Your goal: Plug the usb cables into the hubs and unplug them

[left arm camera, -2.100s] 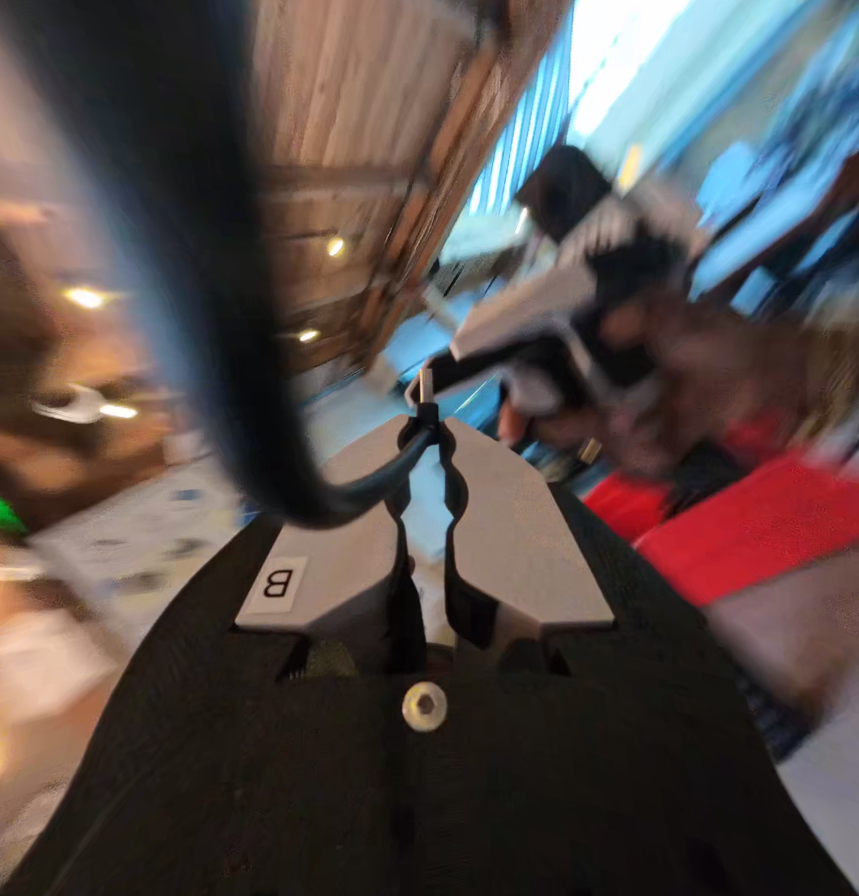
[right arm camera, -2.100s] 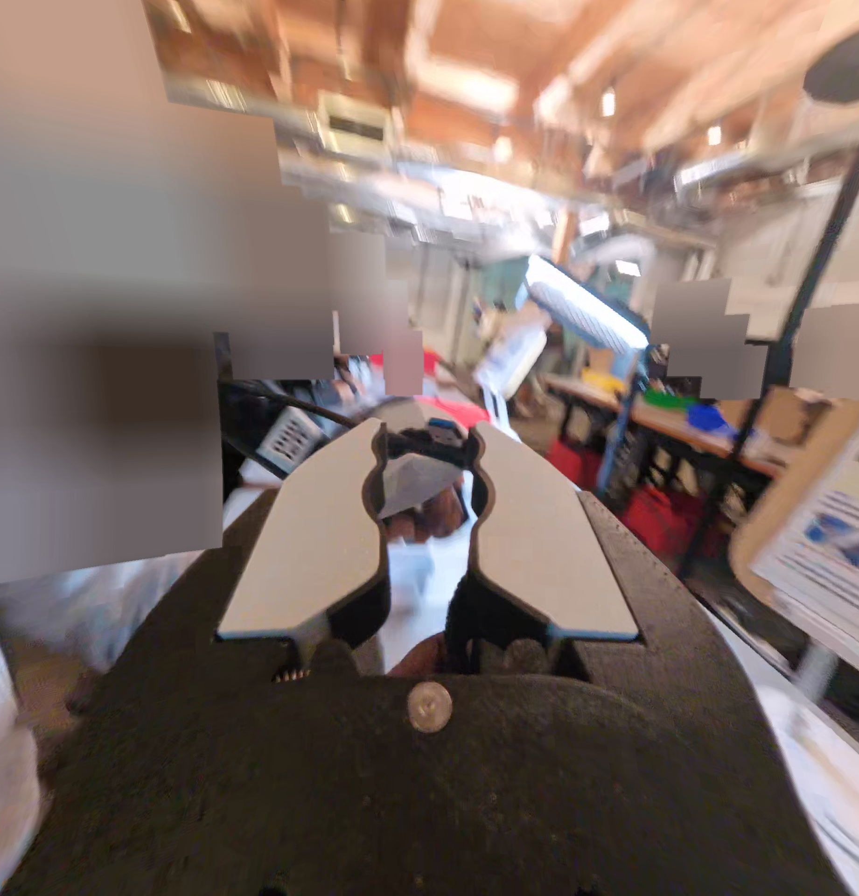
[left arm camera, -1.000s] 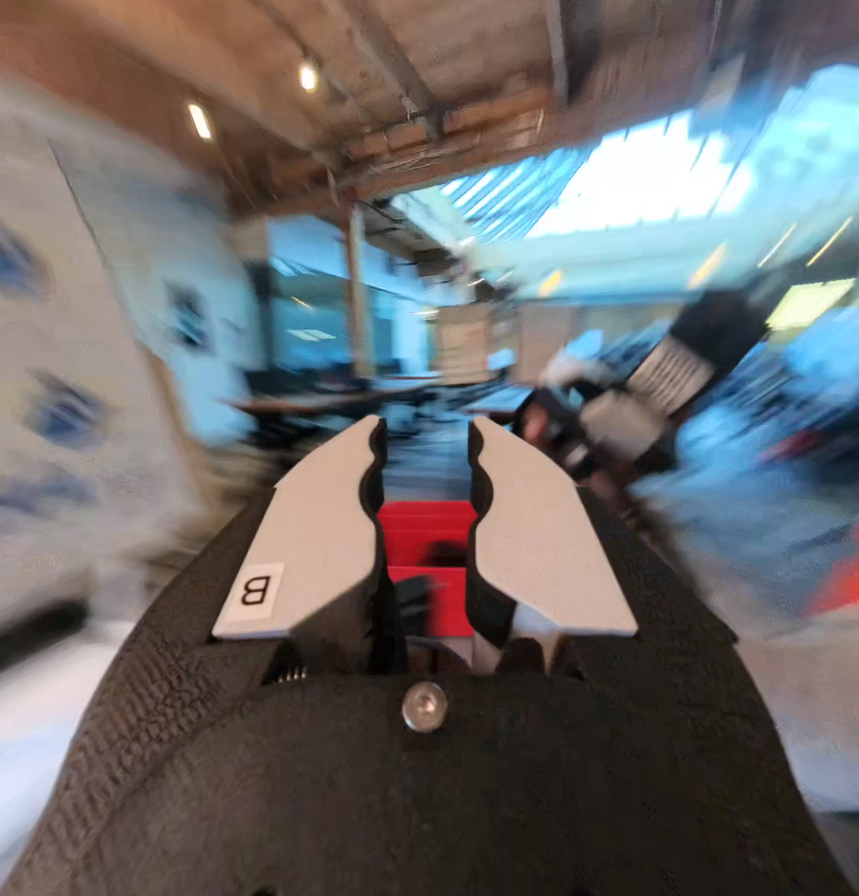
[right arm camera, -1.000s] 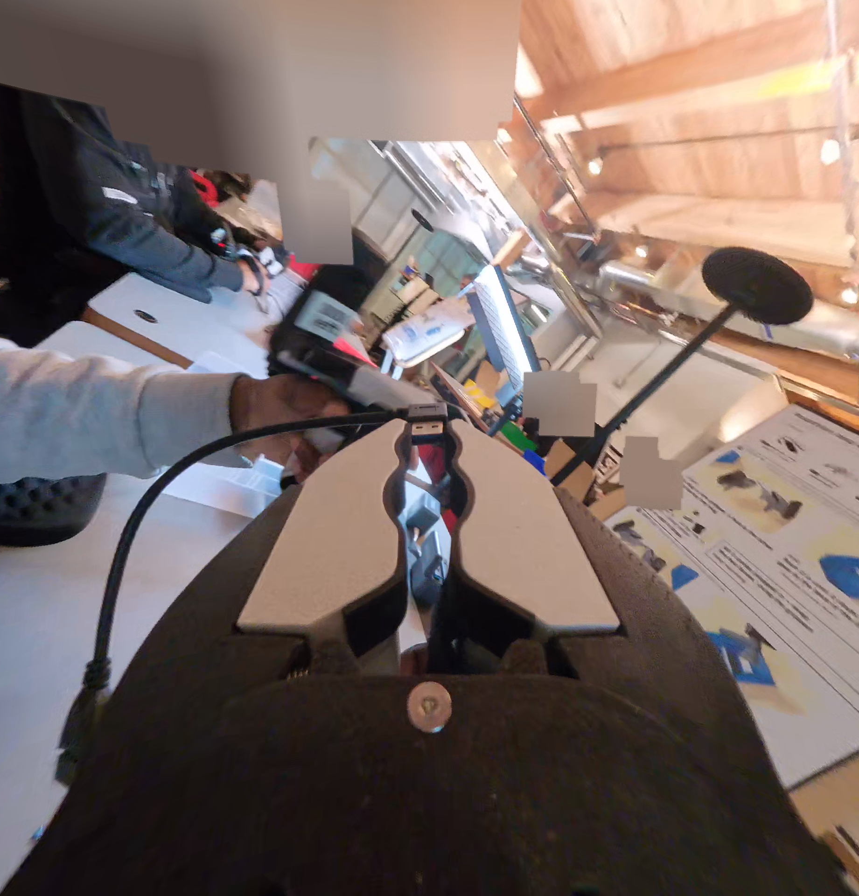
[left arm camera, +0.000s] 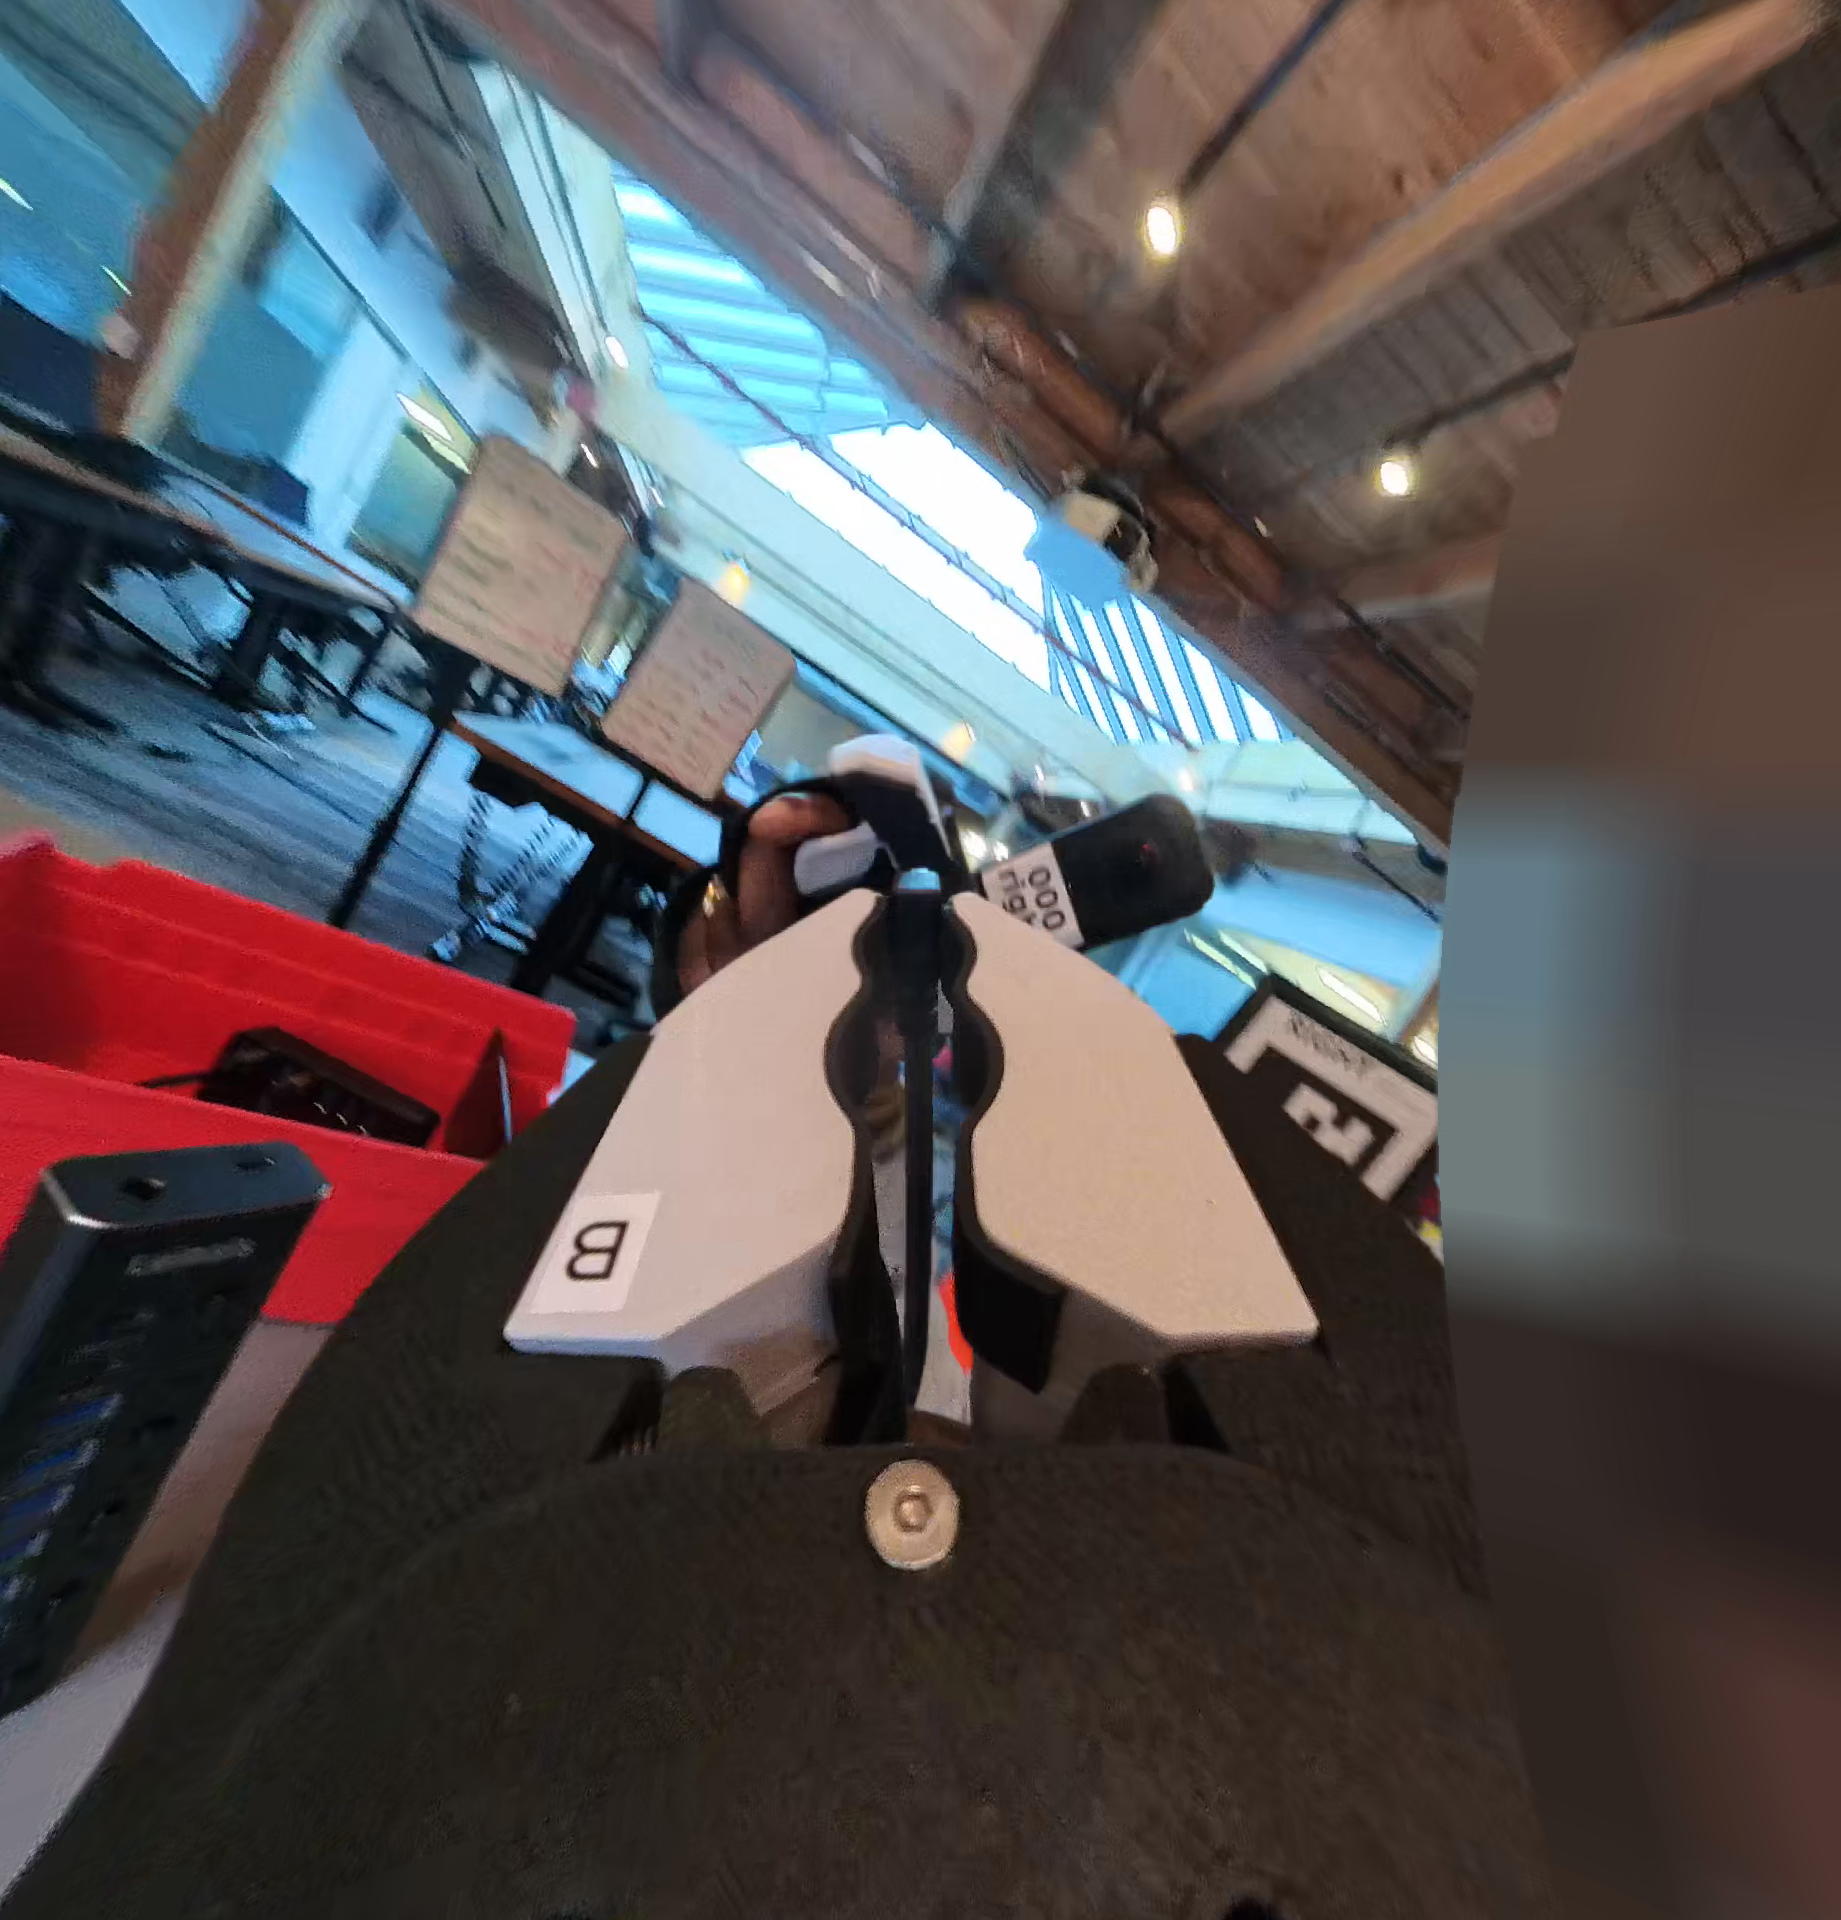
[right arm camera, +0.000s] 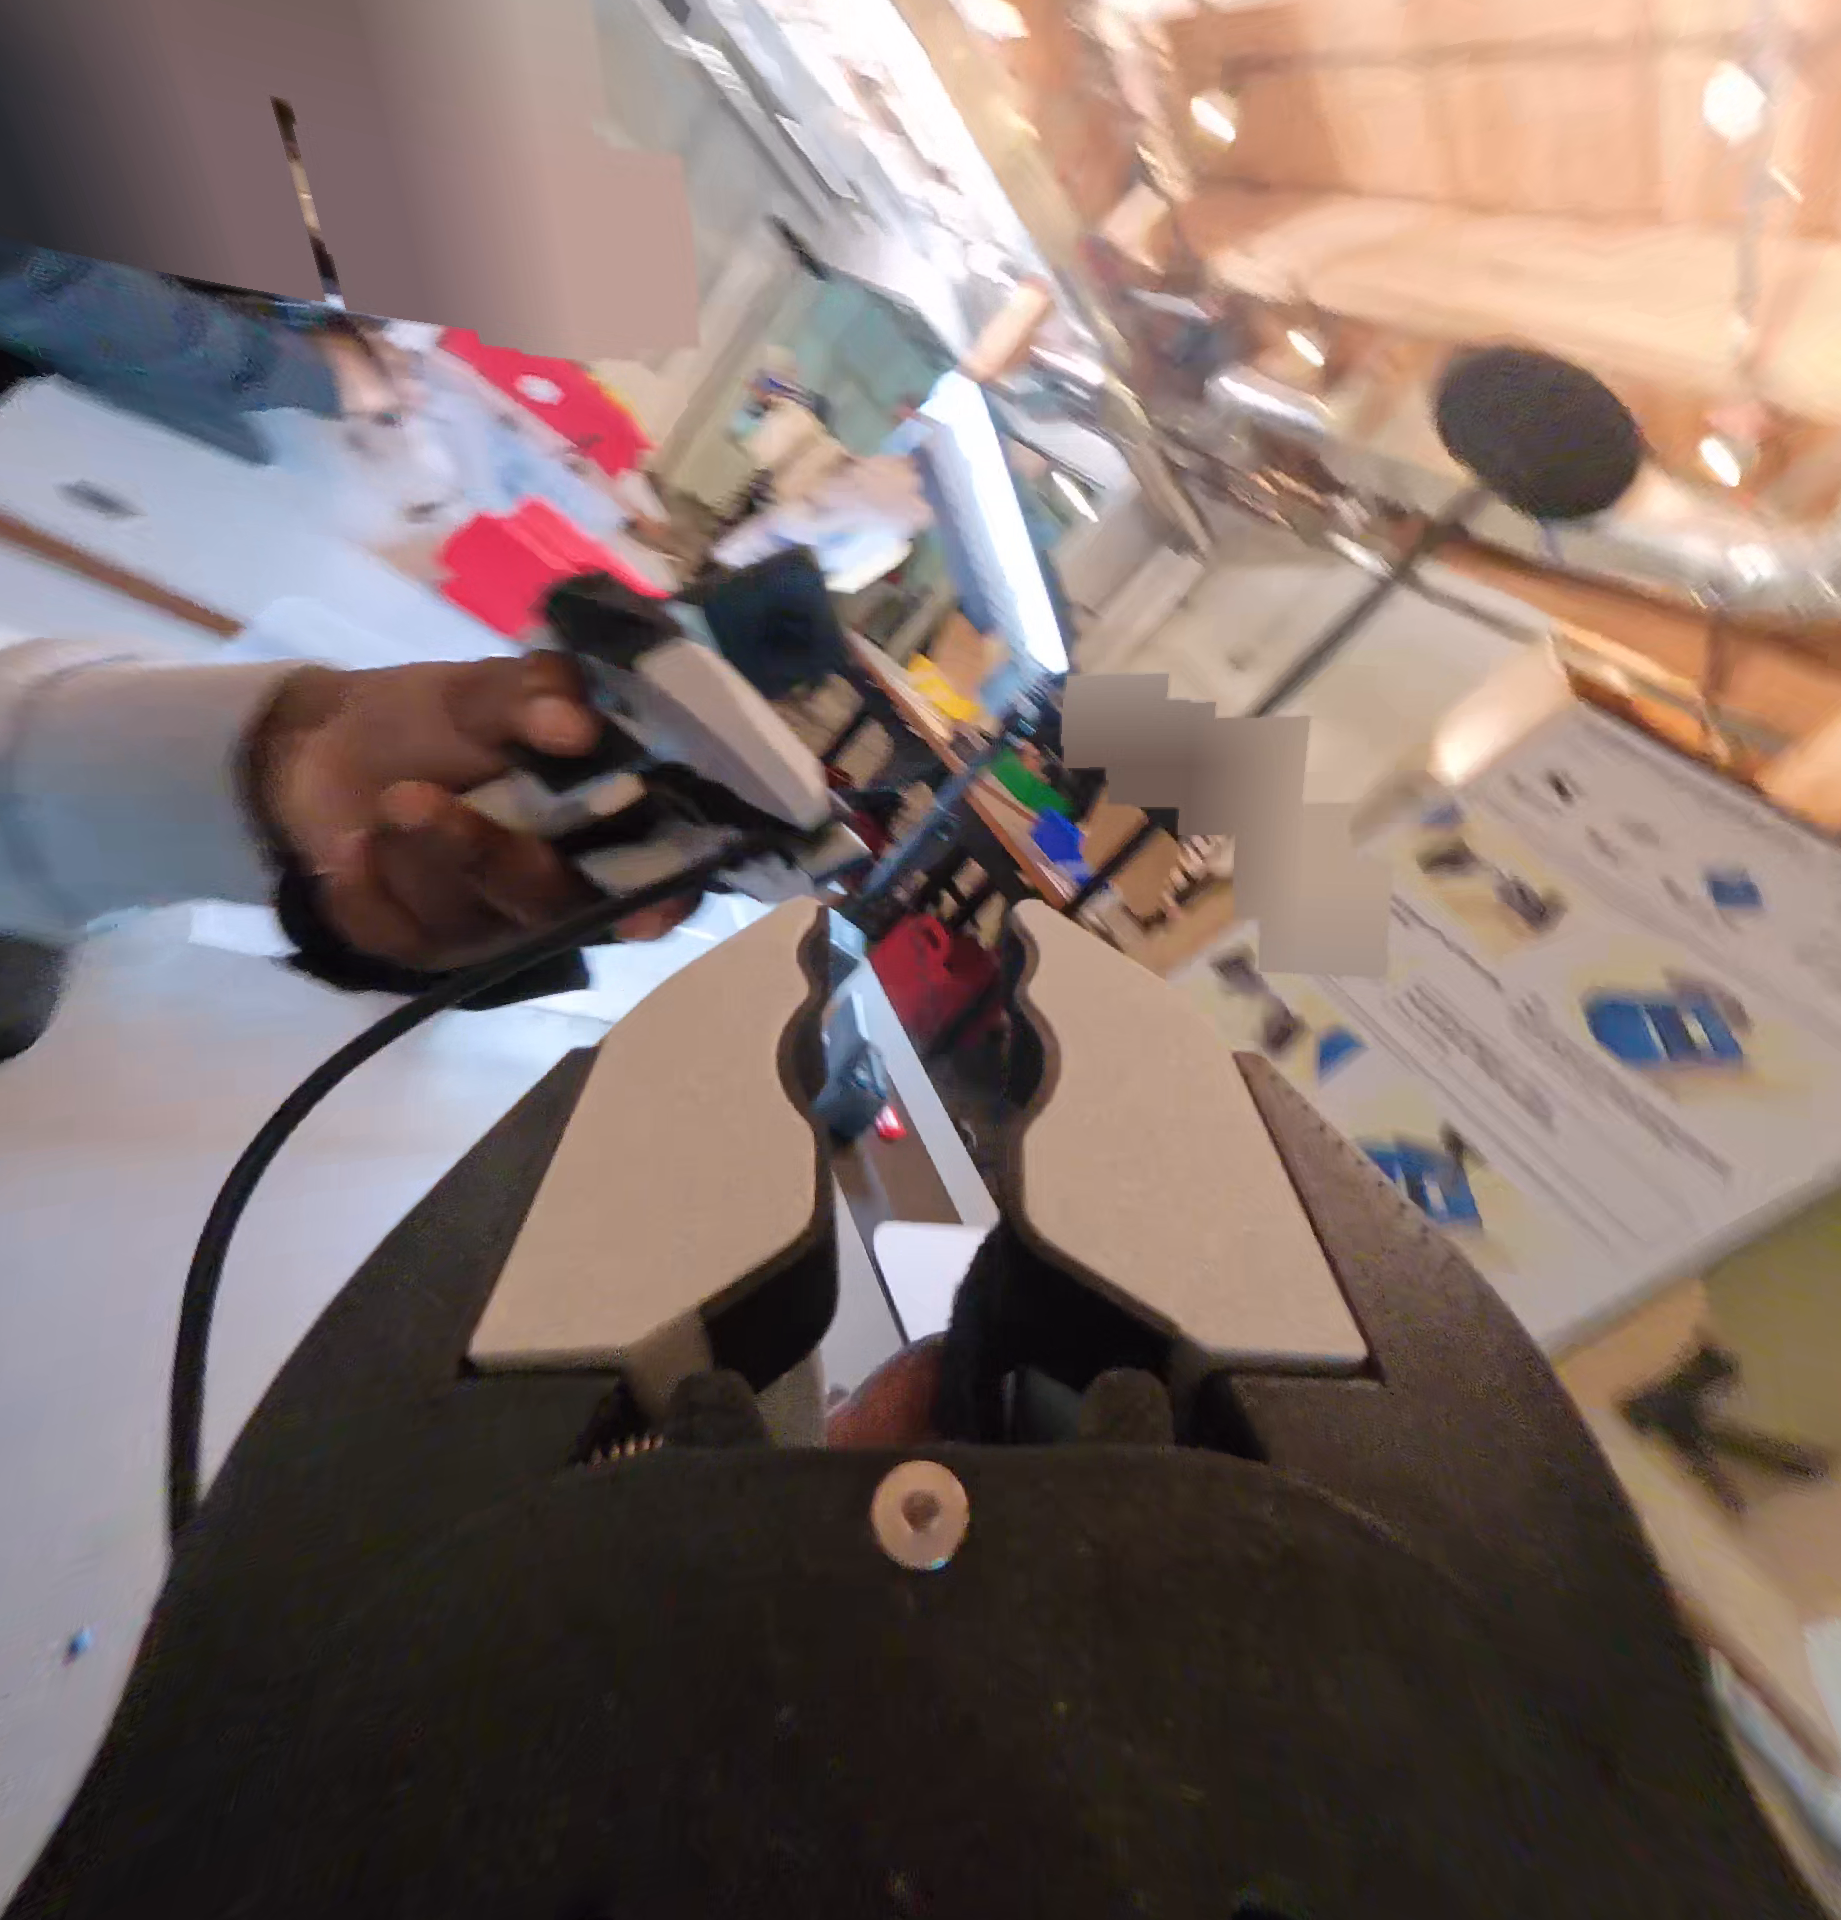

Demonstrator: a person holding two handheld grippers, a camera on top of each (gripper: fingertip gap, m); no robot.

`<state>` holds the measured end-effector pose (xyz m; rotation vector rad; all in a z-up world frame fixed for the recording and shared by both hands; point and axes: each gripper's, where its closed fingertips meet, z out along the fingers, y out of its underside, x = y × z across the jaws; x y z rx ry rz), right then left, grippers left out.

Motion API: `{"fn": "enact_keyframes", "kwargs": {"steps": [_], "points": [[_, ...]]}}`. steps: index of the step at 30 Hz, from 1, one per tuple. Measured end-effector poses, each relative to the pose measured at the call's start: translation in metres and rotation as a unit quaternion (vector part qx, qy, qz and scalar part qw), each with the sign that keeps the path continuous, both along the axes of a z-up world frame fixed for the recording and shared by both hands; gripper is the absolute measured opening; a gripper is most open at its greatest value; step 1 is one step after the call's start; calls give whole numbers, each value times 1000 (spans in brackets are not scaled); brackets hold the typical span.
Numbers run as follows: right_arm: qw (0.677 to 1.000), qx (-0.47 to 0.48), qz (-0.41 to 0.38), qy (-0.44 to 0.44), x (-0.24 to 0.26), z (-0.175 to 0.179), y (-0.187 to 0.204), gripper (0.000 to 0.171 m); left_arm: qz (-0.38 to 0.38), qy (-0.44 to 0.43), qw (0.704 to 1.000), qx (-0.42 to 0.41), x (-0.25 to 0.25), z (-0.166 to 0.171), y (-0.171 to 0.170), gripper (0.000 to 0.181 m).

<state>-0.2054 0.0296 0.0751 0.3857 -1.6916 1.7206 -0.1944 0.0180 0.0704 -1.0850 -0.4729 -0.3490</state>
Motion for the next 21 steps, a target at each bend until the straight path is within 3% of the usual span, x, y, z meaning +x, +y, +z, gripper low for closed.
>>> {"fn": "enact_keyframes", "kwargs": {"steps": [1,3,6,8,13,15,18,21], "points": [[999,-13,-37,-32,-15,2,6,41,23,-2,1000,19,-6,4,-7,9],[990,-2,-89,-113,-42,-11,14,69,66,-19,996,55,-18,6,-22,9],[955,34,-171,-241,-81,-60,25,98,81,-82,992,58,-24,-19,-34,8],[938,41,-207,-276,-94,-95,31,107,79,-113,989,47,-19,-44,-39,8],[881,-95,-186,-424,-103,-170,33,91,76,-196,967,143,-21,-95,-60,9],[870,-84,-197,-444,-109,-198,28,90,75,-205,959,180,-25,-109,-65,8],[881,-41,-203,-426,-109,-217,12,80,74,-216,950,214,-28,-122,-71,9],[874,-23,-202,-442,-114,-238,-2,74,66,-208,956,196,-26,-130,-67,9]]}}
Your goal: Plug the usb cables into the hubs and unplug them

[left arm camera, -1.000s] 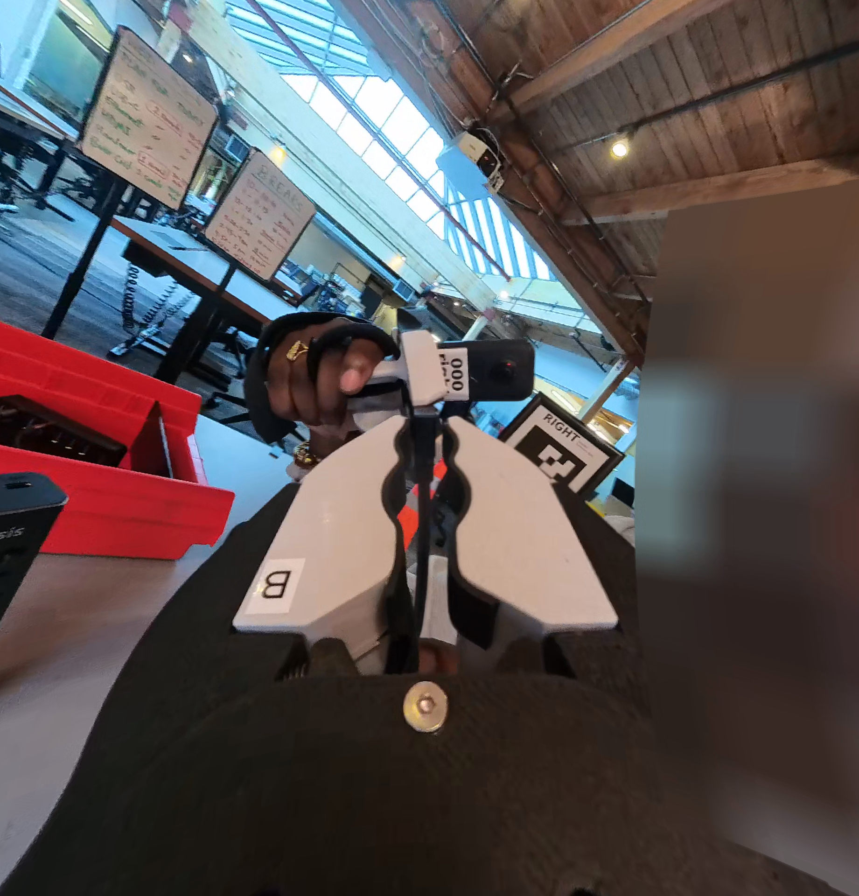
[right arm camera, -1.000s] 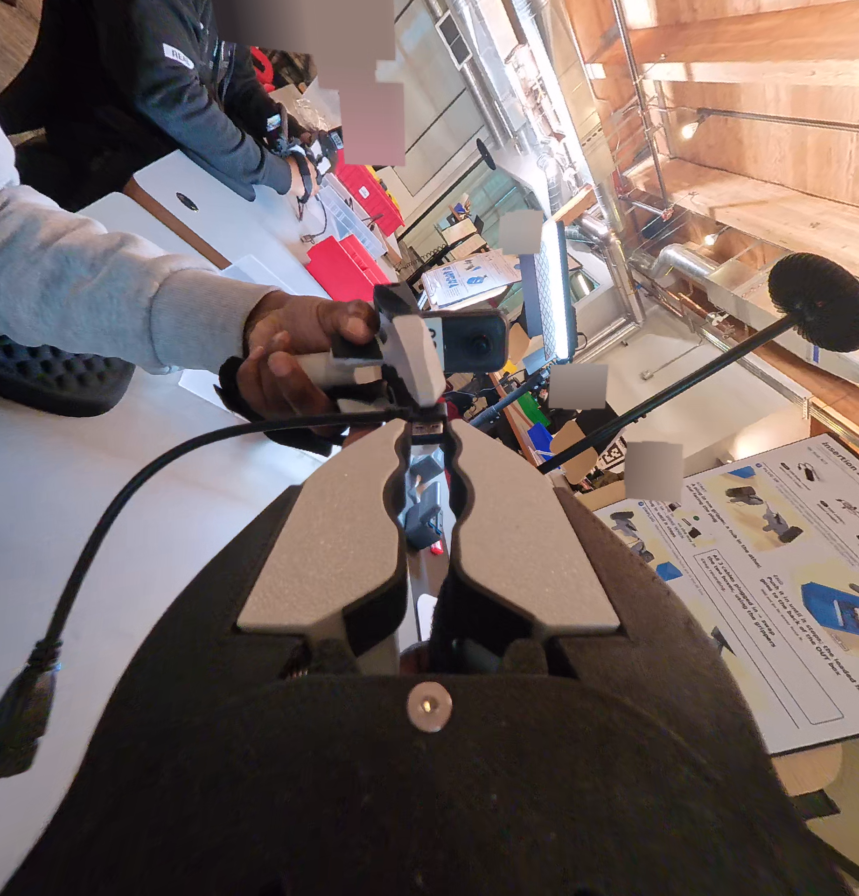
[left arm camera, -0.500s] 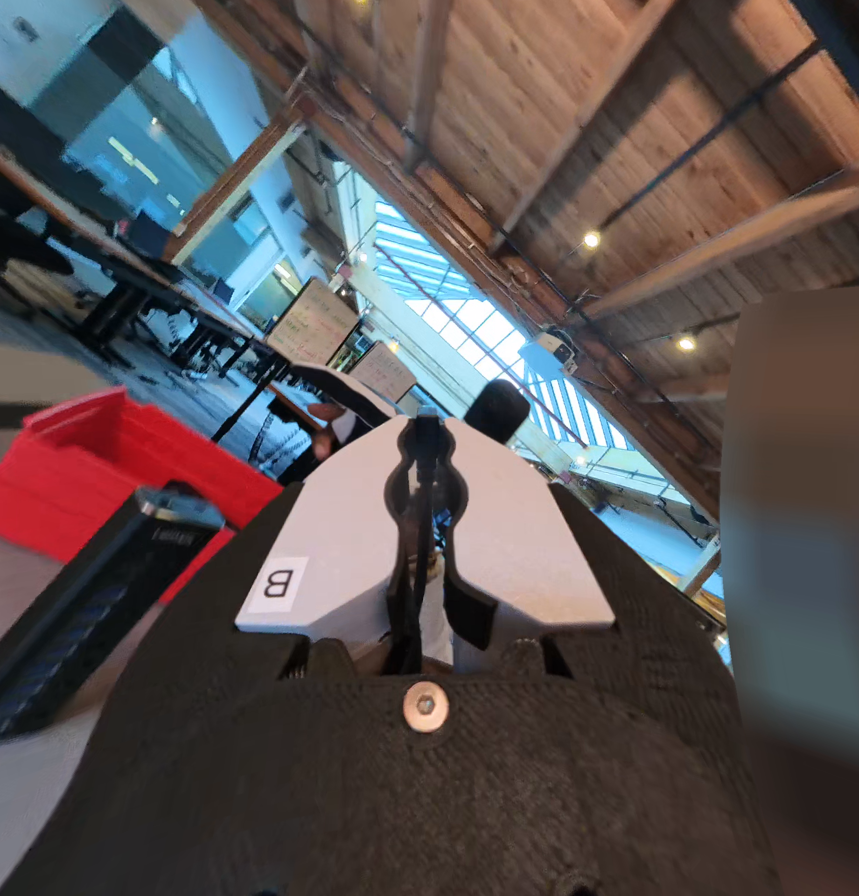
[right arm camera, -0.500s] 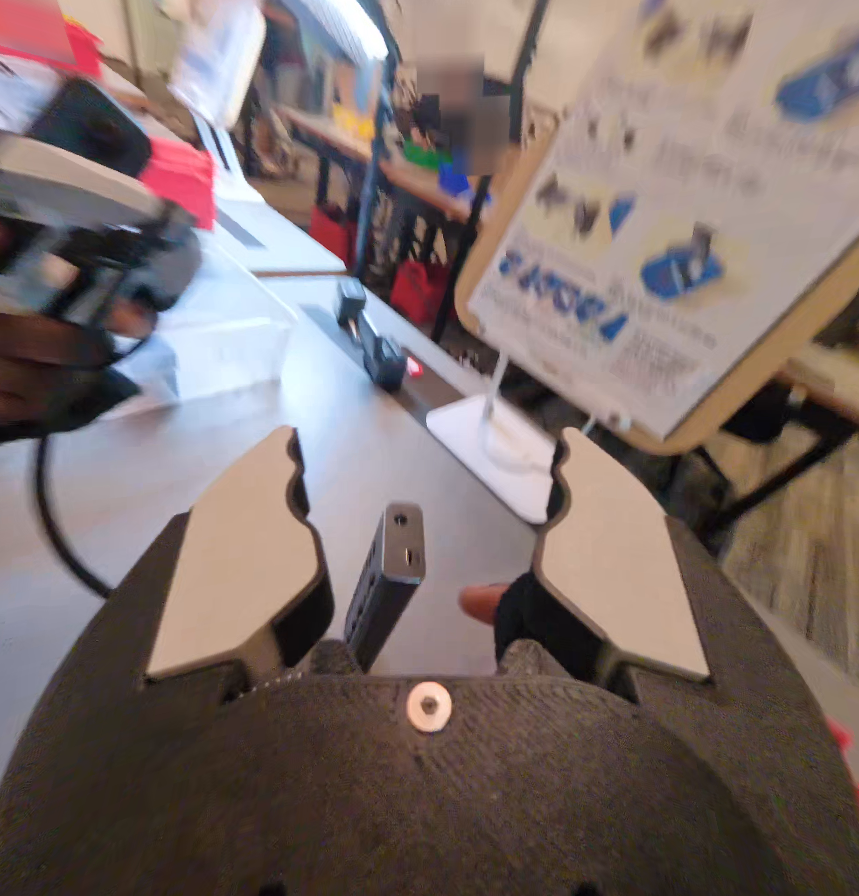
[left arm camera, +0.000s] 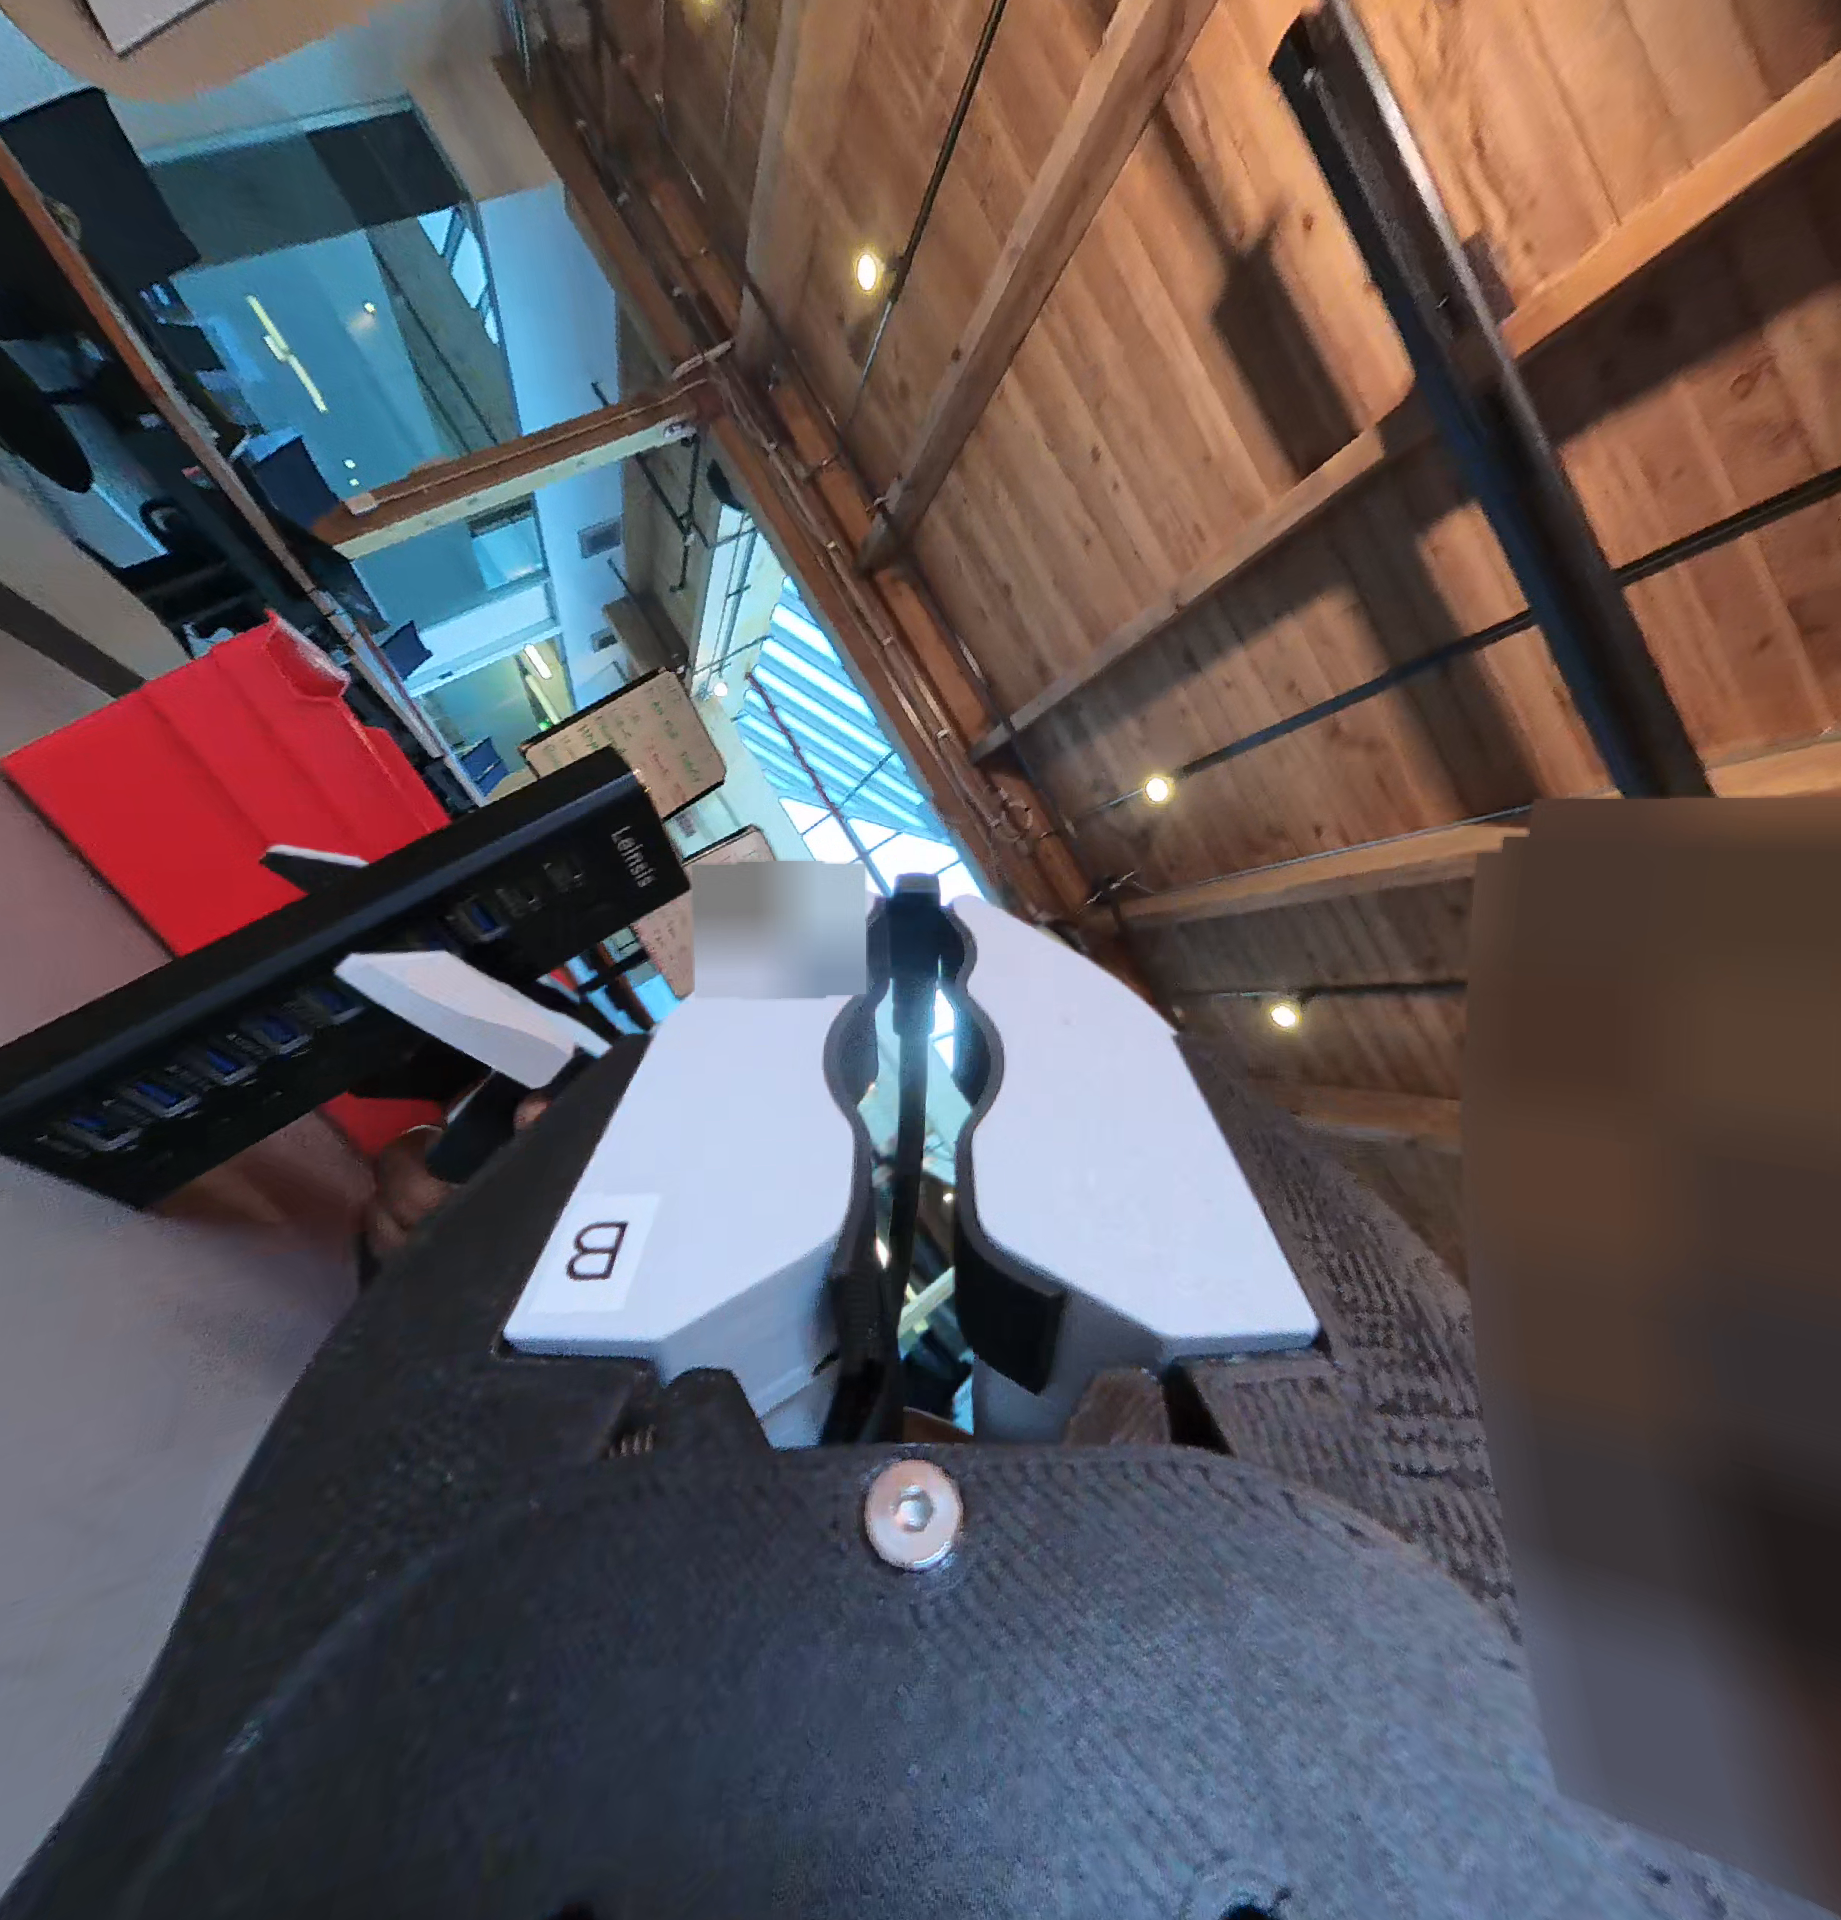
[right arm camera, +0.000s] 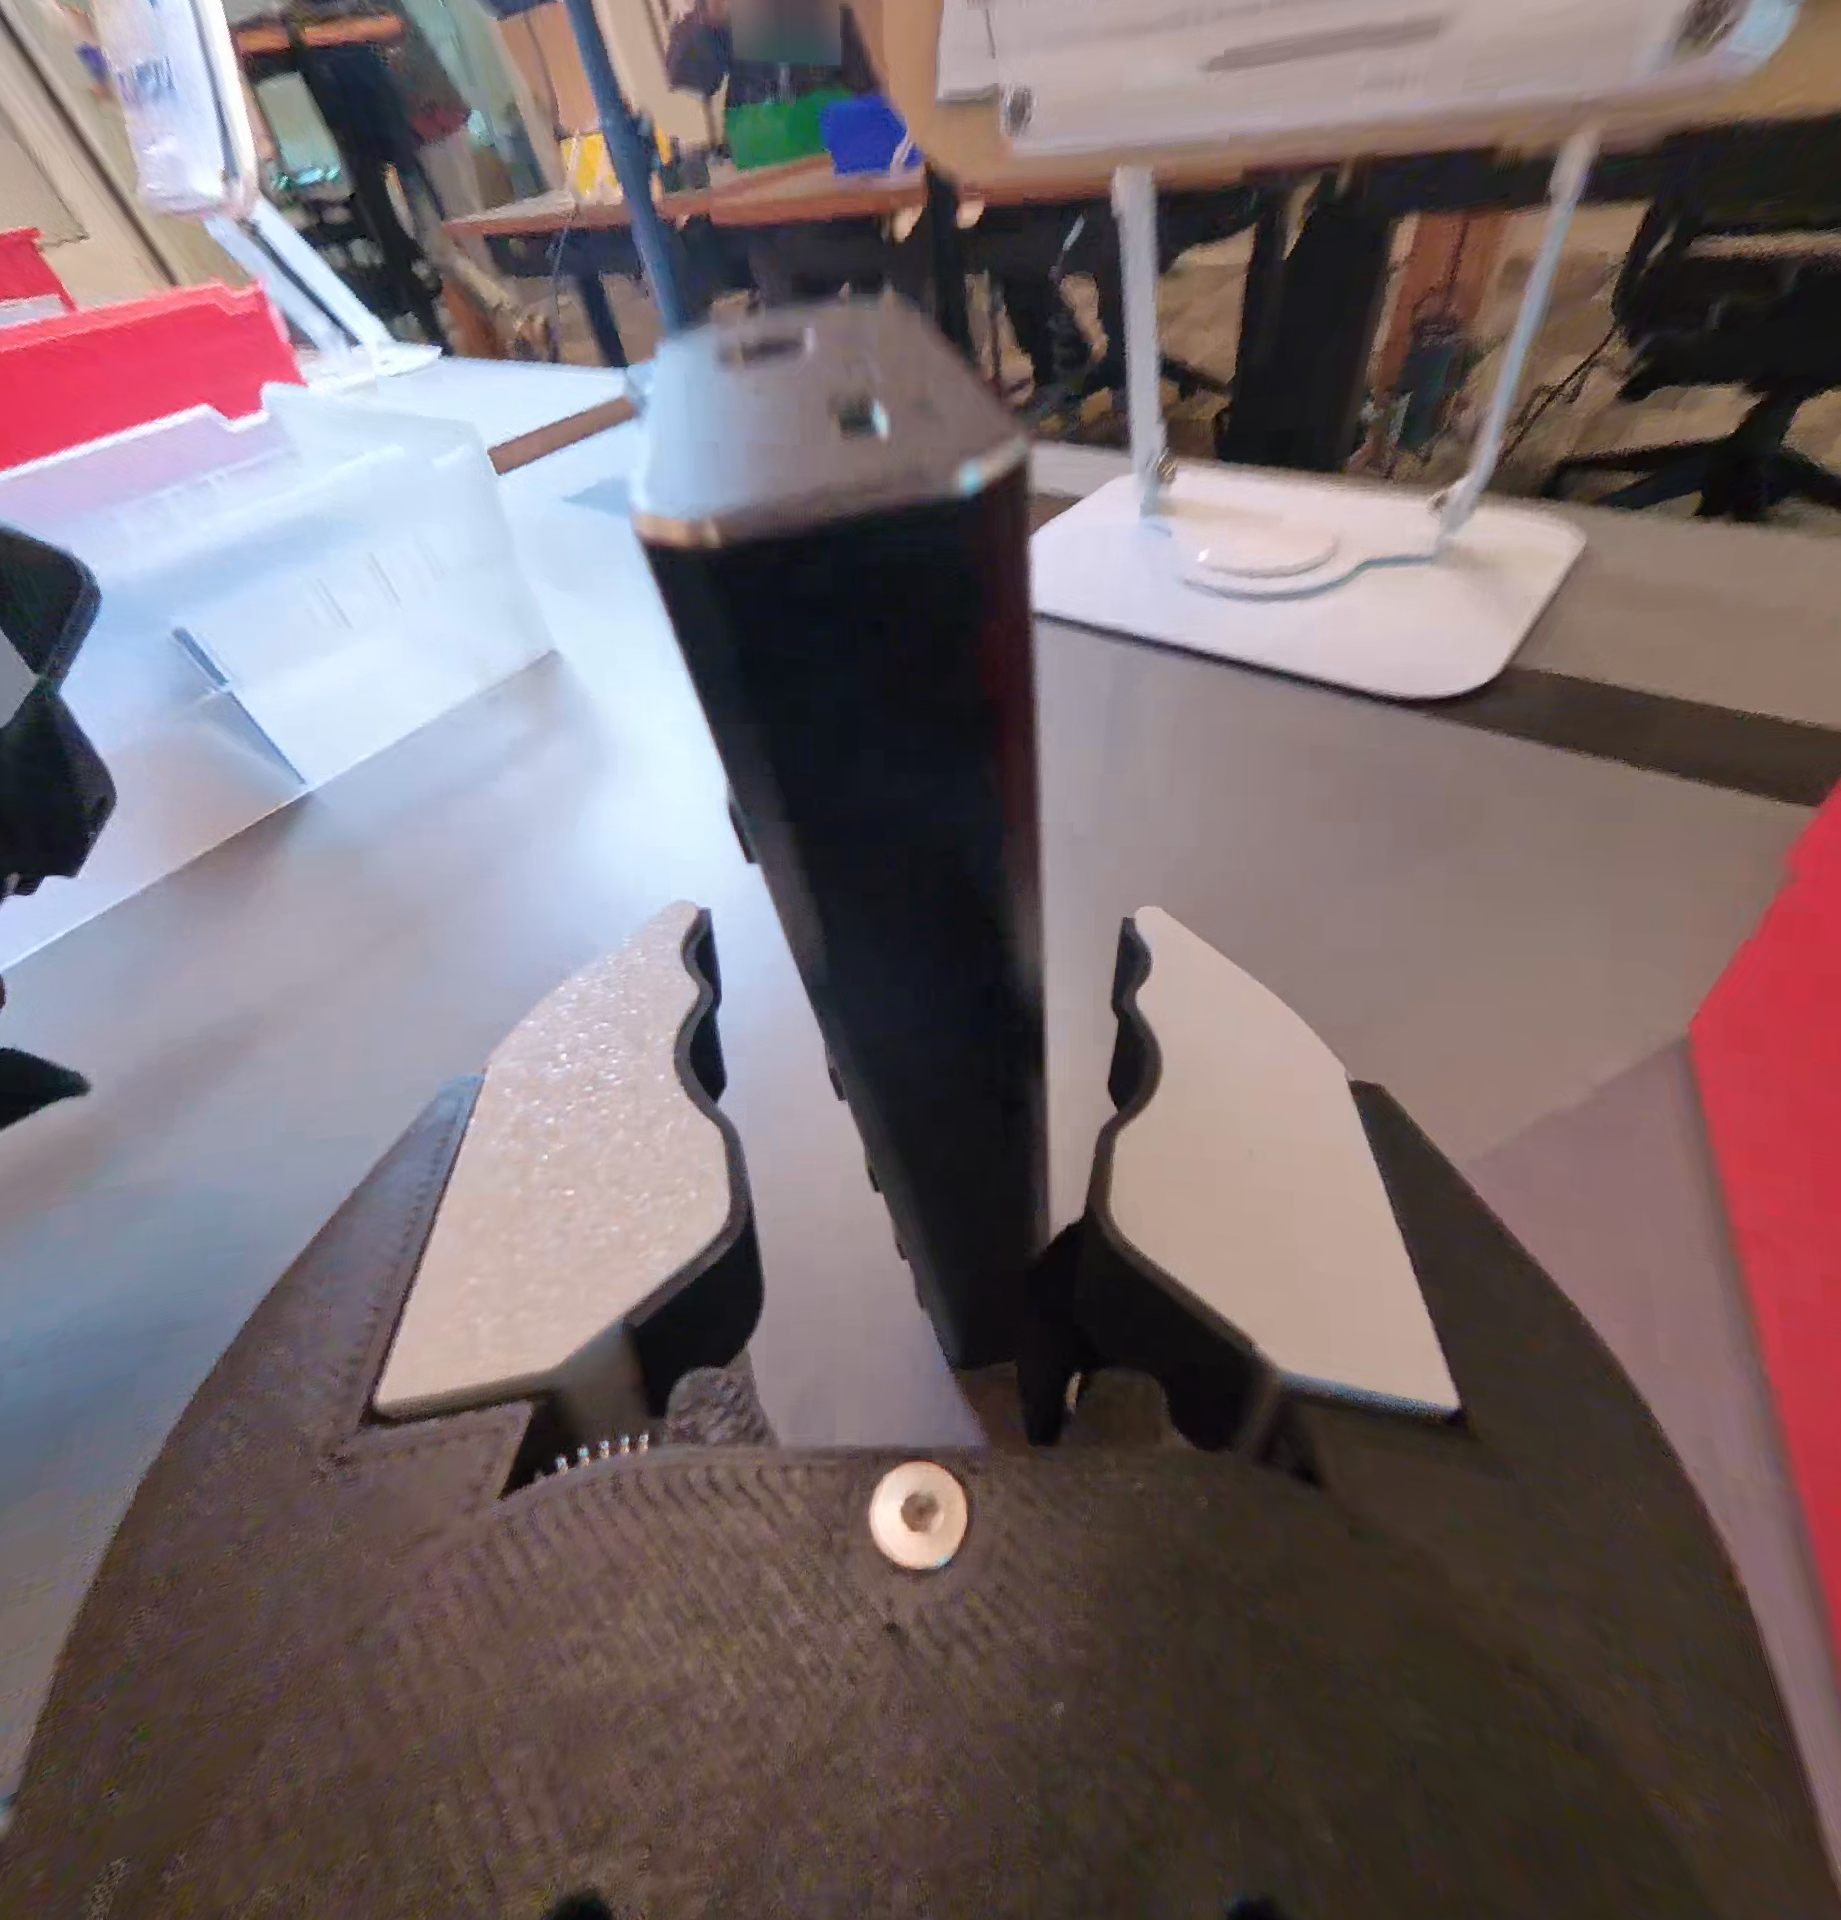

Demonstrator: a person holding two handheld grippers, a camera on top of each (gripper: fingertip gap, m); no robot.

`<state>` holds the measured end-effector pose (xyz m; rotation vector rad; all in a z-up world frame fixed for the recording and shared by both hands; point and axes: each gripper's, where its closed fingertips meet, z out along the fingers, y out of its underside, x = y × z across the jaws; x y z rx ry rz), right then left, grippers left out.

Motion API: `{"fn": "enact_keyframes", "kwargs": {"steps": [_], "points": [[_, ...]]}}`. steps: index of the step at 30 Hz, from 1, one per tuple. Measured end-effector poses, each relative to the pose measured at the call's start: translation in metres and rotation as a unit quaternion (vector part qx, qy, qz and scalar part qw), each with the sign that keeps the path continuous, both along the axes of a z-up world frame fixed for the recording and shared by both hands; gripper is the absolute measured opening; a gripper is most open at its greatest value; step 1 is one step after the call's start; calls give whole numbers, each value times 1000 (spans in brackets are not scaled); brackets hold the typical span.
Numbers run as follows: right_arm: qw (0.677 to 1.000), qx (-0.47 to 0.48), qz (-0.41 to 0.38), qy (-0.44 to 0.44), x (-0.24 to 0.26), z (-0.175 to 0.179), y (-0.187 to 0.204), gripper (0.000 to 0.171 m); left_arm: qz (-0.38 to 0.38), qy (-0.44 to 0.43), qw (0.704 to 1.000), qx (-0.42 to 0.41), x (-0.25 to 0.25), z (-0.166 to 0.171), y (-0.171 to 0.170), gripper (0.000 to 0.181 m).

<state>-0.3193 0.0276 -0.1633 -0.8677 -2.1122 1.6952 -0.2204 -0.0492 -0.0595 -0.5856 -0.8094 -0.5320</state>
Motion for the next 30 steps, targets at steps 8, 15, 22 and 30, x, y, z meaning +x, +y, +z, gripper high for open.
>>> {"fn": "enact_keyframes", "kwargs": {"steps": [8,15,22,30], "points": [[999,42,-10,11,-14,-18,-9,46,-7,-5,1000,-14,0,-10,8,9],[993,-106,-12,45,5,35,-28,44,81,-21,995,-60,-13,-19,7,9],[985,-132,-42,101,16,58,-35,44,155,-28,979,-132,-16,-8,29,8],[963,-61,-143,218,10,68,-14,45,166,-123,975,-81,-25,-11,55,9]]}}
